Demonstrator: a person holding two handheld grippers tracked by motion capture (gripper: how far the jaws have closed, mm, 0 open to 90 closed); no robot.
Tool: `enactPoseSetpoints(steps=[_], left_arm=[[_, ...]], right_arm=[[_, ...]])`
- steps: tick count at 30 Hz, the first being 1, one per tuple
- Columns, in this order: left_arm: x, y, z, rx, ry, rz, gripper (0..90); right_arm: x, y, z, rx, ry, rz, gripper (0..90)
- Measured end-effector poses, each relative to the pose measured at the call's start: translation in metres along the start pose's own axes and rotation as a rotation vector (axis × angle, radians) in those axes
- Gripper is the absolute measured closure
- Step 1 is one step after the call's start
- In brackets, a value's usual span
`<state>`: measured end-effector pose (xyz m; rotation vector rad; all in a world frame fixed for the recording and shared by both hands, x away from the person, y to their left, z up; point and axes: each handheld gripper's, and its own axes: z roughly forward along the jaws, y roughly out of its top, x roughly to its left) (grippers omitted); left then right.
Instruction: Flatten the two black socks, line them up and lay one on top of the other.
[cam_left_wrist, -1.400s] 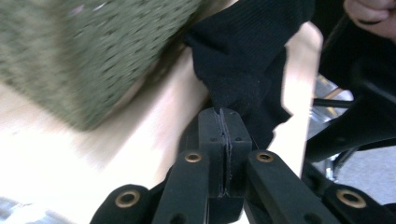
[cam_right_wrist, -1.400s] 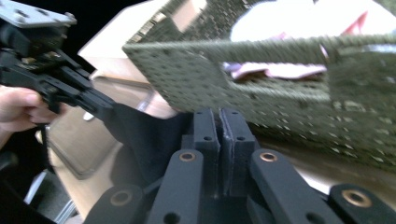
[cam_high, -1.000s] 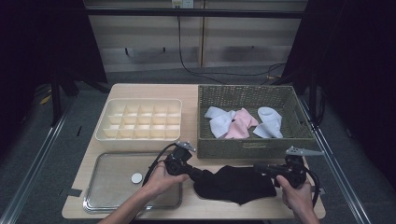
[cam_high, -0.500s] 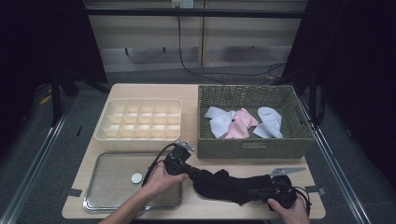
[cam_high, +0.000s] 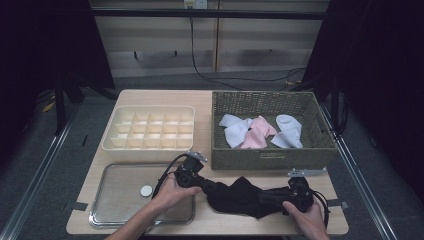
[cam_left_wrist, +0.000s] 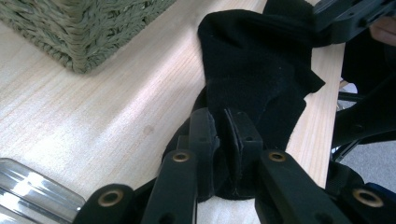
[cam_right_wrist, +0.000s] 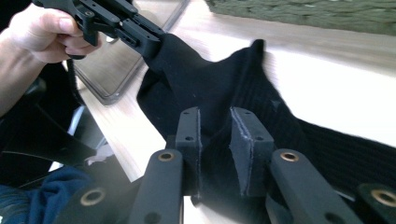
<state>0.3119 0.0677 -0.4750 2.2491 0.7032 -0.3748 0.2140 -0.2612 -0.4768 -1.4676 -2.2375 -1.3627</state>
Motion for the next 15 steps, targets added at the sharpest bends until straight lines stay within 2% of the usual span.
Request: enactPoseSetpoints(steps=[1,2,5,6,7,9,12,14,15], left_arm=[[0.000,0.000,0.000,0.000,0.000,0.000,81.5],[0.000,0.000,-0.002,-0.003,-0.005,0.006,81.4],[0.001,0.000,-0.002,-0.008,0.001,0.004,81.2],[0.001,0.001,-0.001,-0.007,-0.002,-0.005,81.6],[0.001,0.001,-0.001,-0.007,-0.002,-0.005,82.1],[0.001,0.002,0.000,-0.011,-0.036,-0.018,81.8],[0.000,0.006,-0.001,-0.040,-0.036,-0.032,71.2],[-0.003,0.013,-0.001,-0.054,-0.023,-0.023,69.0],[-0.004,0.017,0.000,-0.068,-0.033,-0.032,65.9]], right_arm=[[0.000,0.000,0.000,0.000,0.000,0.000,74.0],[0.000,0.000,0.005,0.028,-0.023,0.001,77.4],[-0.003,-0.004,0.008,0.040,-0.036,0.014,78.6],[-0.004,-0.009,0.010,0.067,-0.059,0.019,83.4],[-0.004,-0.009,0.010,0.067,-0.059,0.019,83.4],[-0.004,-0.013,0.011,0.093,-0.074,0.026,85.2],[-0.004,-0.016,0.012,0.108,-0.072,0.026,85.8],[-0.005,-0.016,0.012,0.106,-0.072,0.029,85.8],[-0.005,-0.015,0.012,0.107,-0.072,0.028,85.8]])
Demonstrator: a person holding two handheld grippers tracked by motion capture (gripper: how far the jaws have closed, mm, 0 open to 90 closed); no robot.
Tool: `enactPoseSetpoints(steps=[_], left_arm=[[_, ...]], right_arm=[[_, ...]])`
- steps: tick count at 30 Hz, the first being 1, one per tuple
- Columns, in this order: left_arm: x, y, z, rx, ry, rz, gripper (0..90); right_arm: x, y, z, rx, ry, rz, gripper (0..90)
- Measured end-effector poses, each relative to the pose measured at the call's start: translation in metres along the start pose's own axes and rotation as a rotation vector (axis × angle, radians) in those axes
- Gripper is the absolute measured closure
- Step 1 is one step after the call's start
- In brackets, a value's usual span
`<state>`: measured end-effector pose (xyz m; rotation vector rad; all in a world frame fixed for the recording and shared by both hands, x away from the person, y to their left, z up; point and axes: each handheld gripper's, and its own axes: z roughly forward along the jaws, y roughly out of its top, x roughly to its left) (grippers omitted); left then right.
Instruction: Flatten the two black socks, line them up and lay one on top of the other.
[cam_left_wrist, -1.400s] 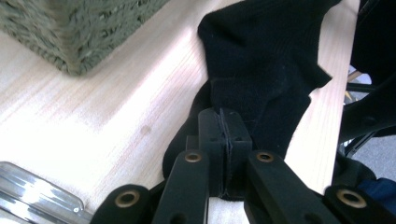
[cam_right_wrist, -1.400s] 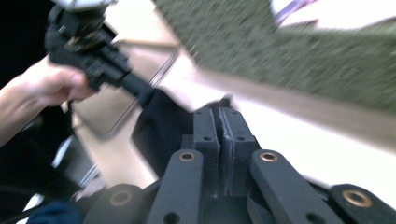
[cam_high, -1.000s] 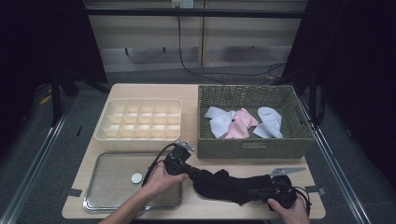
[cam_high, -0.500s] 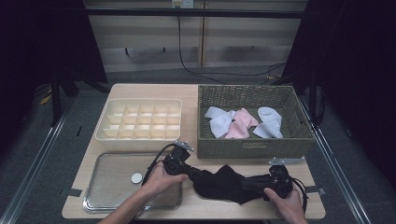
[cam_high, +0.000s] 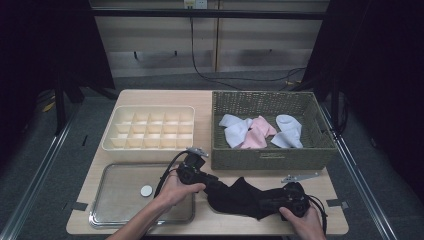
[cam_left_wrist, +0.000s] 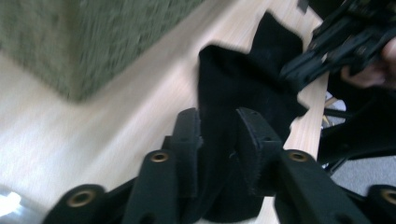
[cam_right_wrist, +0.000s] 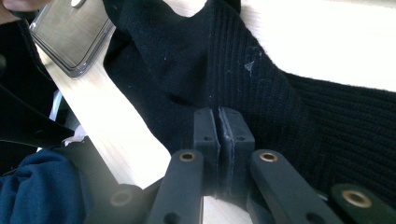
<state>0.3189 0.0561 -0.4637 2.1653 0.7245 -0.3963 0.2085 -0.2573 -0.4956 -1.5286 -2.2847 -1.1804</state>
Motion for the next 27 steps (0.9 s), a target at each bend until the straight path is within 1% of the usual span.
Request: enactPoseSetpoints(steps=[1,2,3,4,5,6,7,8,9,10,11,12,13,14,15,16,17,18,20,22,23,24,25,26,27], left_arm=[[-0.003,0.007,0.005,-0.012,-0.012,-0.014,64.1],[-0.003,0.007,0.005,-0.012,-0.012,-0.014,63.7],[-0.004,0.008,0.010,0.014,-0.020,0.001,61.8],[-0.004,0.008,0.010,0.014,-0.020,0.001,59.8],[-0.004,0.006,0.014,0.032,-0.014,-0.007,59.8],[-0.003,0.004,0.017,0.048,0.004,-0.011,58.1],[0.001,-0.002,0.023,0.081,0.005,-0.022,55.7],[0.001,-0.002,0.023,0.081,0.005,-0.022,56.9],[0.004,-0.005,0.024,0.085,0.006,-0.022,63.2],[0.004,-0.006,0.026,0.077,0.005,-0.034,63.2],[0.006,-0.006,0.026,0.096,-0.005,-0.004,77.0],[0.006,-0.006,0.026,0.096,-0.005,-0.004,82.7],[0.006,-0.007,0.025,0.089,-0.012,0.001,86.7],[0.005,-0.007,0.025,0.089,-0.017,0.003,86.7],[0.003,-0.007,0.026,0.100,-0.012,0.024,87.5],[0.003,-0.007,0.026,0.100,-0.012,0.024,87.6],[0.002,-0.007,0.027,0.106,-0.008,0.031,87.6],[0.001,-0.006,0.027,0.105,-0.005,0.030,87.7],[0.001,-0.006,0.027,0.099,-0.006,0.030,87.7],[0.001,-0.006,0.026,0.103,-0.004,0.033,87.6],[0.002,-0.006,0.026,0.097,-0.007,0.024,87.6],[0.002,-0.006,0.026,0.097,-0.007,0.024,87.6],[0.002,-0.005,0.026,0.095,-0.006,0.019,87.6],[0.002,-0.005,0.026,0.095,-0.006,0.019,87.6],[0.002,-0.005,0.025,0.097,-0.011,0.025,87.6]], right_arm=[[-0.001,0.000,0.001,0.000,0.004,0.001,85.8],[-0.001,0.000,0.002,0.001,0.004,0.002,85.6],[-0.001,0.000,0.002,0.000,0.006,0.001,85.2],[-0.001,0.000,0.002,-0.002,0.007,-0.002,84.9],[-0.001,0.000,0.002,-0.002,0.007,-0.002,84.9],[-0.001,0.000,0.002,-0.005,0.008,-0.002,84.2],[-0.001,-0.001,0.001,-0.014,0.013,-0.008,81.2],[-0.001,-0.001,0.001,-0.014,0.013,-0.008,81.2],[0.000,-0.001,0.000,-0.020,0.017,-0.008,78.3],[0.000,-0.001,0.000,-0.020,0.017,-0.008,78.3],[0.000,0.000,-0.001,-0.023,0.029,-0.014,75.3],[0.000,0.000,-0.001,-0.023,0.029,-0.014,75.3],[0.000,0.001,-0.002,-0.032,0.034,-0.013,72.4],[0.000,0.001,-0.002,-0.032,0.034,-0.013,72.4],[0.001,0.004,-0.004,-0.053,0.027,-0.011,69.4],[0.001,0.004,-0.004,-0.053,0.027,-0.011,69.4],[0.001,0.006,-0.005,-0.065,0.032,-0.011,69.5],[0.000,0.011,-0.006,-0.087,0.028,-0.018,68.8],[-0.002,0.017,-0.005,-0.102,0.017,-0.016,67.7],[-0.006,0.023,-0.002,-0.107,0.016,-0.014,67.4],[-0.007,0.026,0.000,-0.108,0.009,-0.009,65.9],[-0.007,0.026,0.000,-0.108,0.009,-0.009,65.9],[-0.007,0.033,0.005,-0.106,0.005,-0.009,63.8],[-0.007,0.033,0.005,-0.106,0.005,-0.009,63.8],[-0.007,0.041,0.010,-0.108,-0.001,-0.010,62.3]])
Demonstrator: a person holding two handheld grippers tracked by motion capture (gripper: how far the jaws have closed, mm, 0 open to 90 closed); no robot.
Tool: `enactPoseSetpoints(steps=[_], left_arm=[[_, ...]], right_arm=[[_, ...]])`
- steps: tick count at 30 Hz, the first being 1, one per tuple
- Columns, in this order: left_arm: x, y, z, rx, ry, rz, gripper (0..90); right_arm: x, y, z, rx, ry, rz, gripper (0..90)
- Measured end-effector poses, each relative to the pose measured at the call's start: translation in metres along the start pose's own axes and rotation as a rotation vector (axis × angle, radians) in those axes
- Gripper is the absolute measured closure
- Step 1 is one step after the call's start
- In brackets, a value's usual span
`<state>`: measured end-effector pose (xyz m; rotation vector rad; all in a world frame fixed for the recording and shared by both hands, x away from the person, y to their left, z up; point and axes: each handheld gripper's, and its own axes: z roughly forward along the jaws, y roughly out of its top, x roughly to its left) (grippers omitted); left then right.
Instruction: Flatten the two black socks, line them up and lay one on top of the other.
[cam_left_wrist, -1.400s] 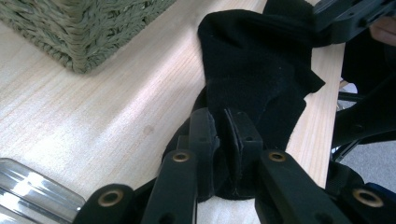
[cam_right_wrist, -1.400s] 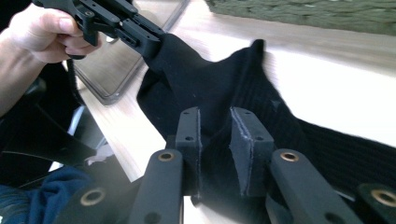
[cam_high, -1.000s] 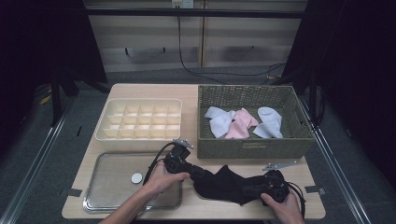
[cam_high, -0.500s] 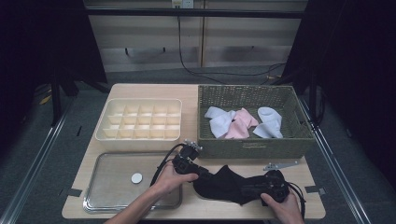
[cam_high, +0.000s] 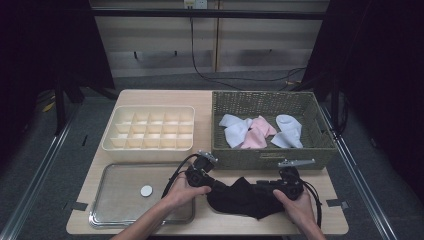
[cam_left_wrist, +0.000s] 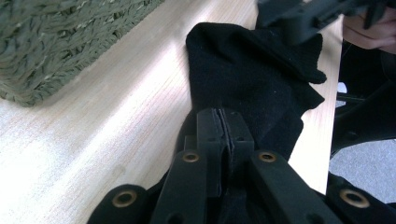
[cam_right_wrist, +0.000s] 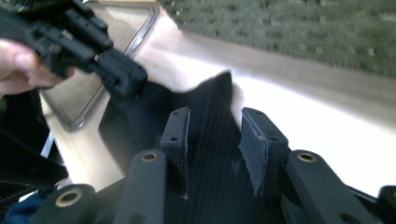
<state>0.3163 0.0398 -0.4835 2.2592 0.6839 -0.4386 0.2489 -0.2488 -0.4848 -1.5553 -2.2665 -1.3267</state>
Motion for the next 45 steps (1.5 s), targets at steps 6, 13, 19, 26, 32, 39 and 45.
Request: enactPoseSetpoints(steps=[6,13,19,26,32,39,45], left_arm=[[-0.002,-0.001,-0.002,-0.009,-0.003,0.001,87.5],[-0.001,-0.004,-0.006,-0.002,-0.008,-0.005,75.4],[-0.002,-0.008,-0.011,0.001,-0.006,-0.010,62.3],[-0.006,-0.008,-0.011,0.004,-0.030,0.024,79.0],[-0.008,0.007,-0.022,-0.057,0.002,0.032,87.6],[-0.005,0.022,-0.028,-0.130,0.072,0.026,86.4],[0.005,0.009,-0.008,-0.078,0.139,0.015,84.8]], right_arm=[[0.000,0.010,0.021,0.029,-0.008,-0.007,60.5],[-0.001,0.012,0.025,0.038,-0.028,-0.005,84.2],[0.005,0.013,0.008,-0.011,0.007,-0.008,86.7],[0.015,0.024,-0.024,-0.091,0.052,-0.034,86.9],[0.015,0.034,-0.040,-0.123,0.052,-0.059,87.1],[0.012,0.042,-0.054,-0.177,0.058,-0.072,87.1],[0.013,0.027,-0.039,-0.109,0.099,-0.086,87.1]])
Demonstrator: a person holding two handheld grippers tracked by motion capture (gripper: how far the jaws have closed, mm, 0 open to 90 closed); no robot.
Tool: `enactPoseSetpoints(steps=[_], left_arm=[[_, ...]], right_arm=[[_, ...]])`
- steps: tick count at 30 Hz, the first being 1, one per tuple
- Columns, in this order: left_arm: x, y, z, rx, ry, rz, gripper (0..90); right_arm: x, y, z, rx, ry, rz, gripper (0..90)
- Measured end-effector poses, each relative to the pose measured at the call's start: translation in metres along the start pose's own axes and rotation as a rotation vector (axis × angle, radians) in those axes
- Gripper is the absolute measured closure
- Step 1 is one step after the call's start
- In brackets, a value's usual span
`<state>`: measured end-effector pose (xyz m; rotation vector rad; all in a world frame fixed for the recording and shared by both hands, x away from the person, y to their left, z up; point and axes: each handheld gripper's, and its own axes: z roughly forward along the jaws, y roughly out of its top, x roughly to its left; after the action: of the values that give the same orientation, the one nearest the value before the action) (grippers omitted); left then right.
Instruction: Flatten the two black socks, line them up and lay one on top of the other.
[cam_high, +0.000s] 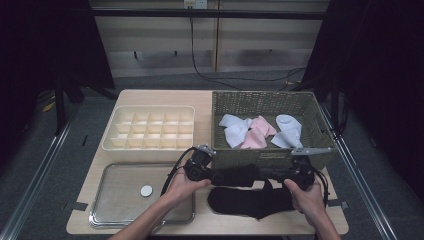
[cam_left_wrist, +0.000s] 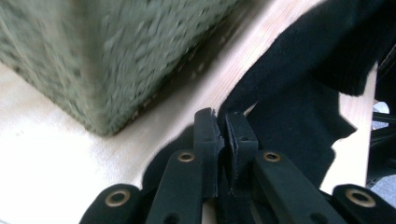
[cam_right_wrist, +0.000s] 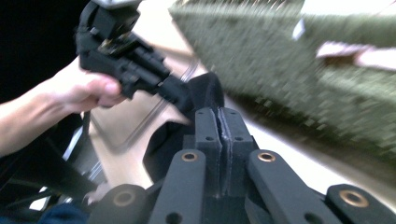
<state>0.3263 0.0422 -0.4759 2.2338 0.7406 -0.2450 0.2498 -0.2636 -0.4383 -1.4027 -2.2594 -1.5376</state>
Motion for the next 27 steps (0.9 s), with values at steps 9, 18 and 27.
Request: enactPoseSetpoints(steps=[9,18,27], left_arm=[[0.006,-0.006,-0.009,-0.002,0.007,-0.021,74.8],[0.008,-0.010,-0.029,-0.031,-0.024,-0.024,65.2],[0.015,-0.017,-0.042,-0.048,-0.014,-0.044,59.5]], right_arm=[[0.010,-0.032,0.018,0.102,0.033,0.008,86.3],[0.009,-0.057,0.031,0.189,0.006,0.032,80.9],[0.011,-0.054,0.026,0.166,0.007,0.026,70.2]])
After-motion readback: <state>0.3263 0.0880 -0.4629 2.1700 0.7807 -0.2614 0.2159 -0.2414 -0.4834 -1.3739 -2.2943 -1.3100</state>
